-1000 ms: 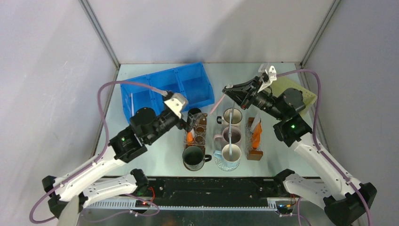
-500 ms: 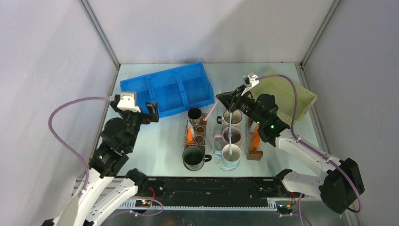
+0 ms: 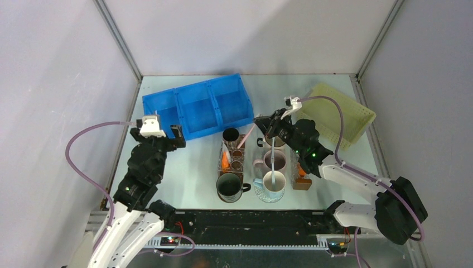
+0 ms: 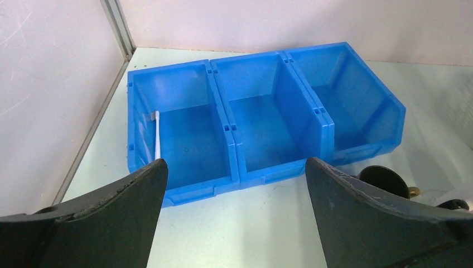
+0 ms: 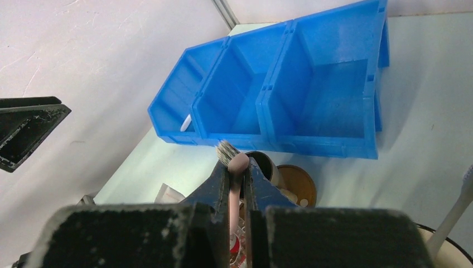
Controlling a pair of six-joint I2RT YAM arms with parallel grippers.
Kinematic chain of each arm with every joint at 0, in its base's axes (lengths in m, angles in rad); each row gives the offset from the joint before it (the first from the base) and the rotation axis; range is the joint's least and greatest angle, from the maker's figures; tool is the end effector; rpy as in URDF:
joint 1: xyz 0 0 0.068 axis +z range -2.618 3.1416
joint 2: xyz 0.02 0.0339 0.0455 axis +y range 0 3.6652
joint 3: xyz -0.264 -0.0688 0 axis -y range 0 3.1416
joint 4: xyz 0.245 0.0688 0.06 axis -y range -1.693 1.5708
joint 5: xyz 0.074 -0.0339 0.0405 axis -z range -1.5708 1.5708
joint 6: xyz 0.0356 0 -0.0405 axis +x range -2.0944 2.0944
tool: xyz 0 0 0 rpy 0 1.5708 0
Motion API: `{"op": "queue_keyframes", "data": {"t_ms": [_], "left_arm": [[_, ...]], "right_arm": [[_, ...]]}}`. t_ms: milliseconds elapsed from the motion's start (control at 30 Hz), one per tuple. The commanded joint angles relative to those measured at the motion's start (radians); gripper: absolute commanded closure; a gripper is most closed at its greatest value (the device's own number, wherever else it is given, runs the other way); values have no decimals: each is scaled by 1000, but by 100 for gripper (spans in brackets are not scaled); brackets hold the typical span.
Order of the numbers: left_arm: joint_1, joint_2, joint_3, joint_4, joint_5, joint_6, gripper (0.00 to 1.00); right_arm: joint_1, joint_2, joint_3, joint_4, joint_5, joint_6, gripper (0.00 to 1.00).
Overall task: Prepare toiletry sets of a toothbrush and toothpaste on the tray
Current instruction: Place the toothbrush in the toothpaste holder.
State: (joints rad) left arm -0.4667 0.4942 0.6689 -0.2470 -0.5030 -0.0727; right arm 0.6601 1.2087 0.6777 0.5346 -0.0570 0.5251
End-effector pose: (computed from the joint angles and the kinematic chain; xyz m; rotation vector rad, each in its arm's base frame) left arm 0.1179 -0.0402 0.3328 -0.0614 1.6330 -0.0003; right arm 0.2181 0.1719 0.2884 -0.1586 1.6449 0.9650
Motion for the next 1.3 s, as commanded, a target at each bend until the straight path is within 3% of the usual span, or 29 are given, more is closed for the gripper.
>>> {"op": "queue_keyframes", "data": {"t_ms": [0, 467, 1267], "left_arm": [[29, -10, 2, 48, 3, -29, 0], [92, -16, -9, 60, 54, -55, 0], [138, -19, -19, 73, 96, -70, 0]], "right_arm": [[14, 8, -5, 67, 23, 24, 100], [42, 3, -20, 28, 5, 32, 100], [96, 88, -59, 106, 78, 68, 100]]}}
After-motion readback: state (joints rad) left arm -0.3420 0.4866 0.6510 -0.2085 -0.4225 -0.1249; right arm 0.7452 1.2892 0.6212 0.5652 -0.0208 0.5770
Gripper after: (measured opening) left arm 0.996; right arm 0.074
